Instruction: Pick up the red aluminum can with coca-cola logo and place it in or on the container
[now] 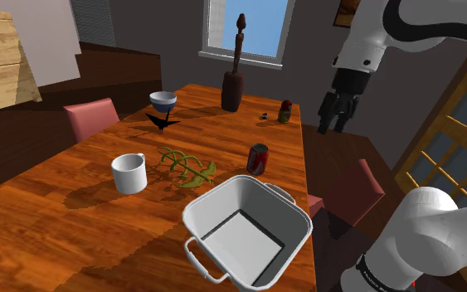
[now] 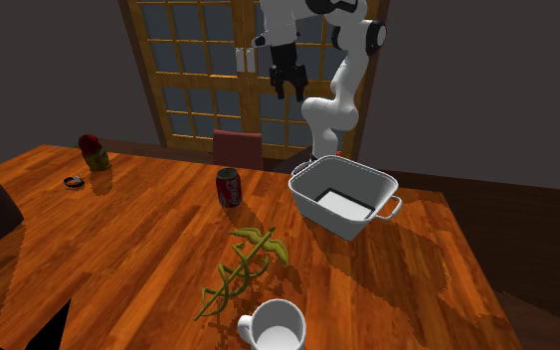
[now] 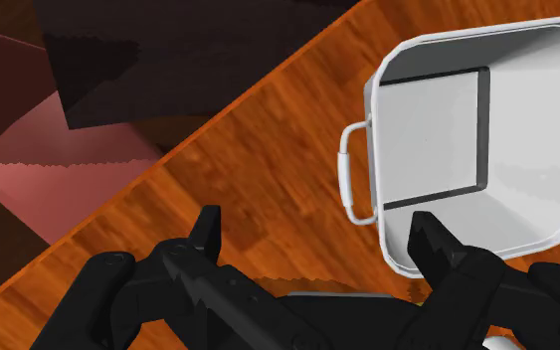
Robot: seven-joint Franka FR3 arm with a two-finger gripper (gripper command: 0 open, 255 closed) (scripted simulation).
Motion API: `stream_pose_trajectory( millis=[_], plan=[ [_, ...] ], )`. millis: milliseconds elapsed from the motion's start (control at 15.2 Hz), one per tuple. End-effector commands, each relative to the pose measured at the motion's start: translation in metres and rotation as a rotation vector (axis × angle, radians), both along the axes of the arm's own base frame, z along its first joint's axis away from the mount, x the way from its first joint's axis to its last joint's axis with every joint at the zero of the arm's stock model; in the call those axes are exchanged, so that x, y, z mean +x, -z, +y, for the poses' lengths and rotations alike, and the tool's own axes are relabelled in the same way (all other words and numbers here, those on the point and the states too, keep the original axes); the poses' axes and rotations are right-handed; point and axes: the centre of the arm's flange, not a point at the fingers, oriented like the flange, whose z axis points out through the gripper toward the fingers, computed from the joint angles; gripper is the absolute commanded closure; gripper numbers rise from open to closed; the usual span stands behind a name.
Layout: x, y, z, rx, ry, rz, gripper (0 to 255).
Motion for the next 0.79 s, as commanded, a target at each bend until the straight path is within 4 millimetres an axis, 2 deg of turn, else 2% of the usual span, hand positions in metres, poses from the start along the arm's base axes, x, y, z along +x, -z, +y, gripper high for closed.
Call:
stream_pose_trajectory(
  millis=[0, 726],
  plan=[
    [0.0, 0.0, 0.0, 0.0, 0.0, 0.0, 0],
    [0.11, 0.085, -0.01, -0.079, 0.024, -0.023, 0]
  ],
)
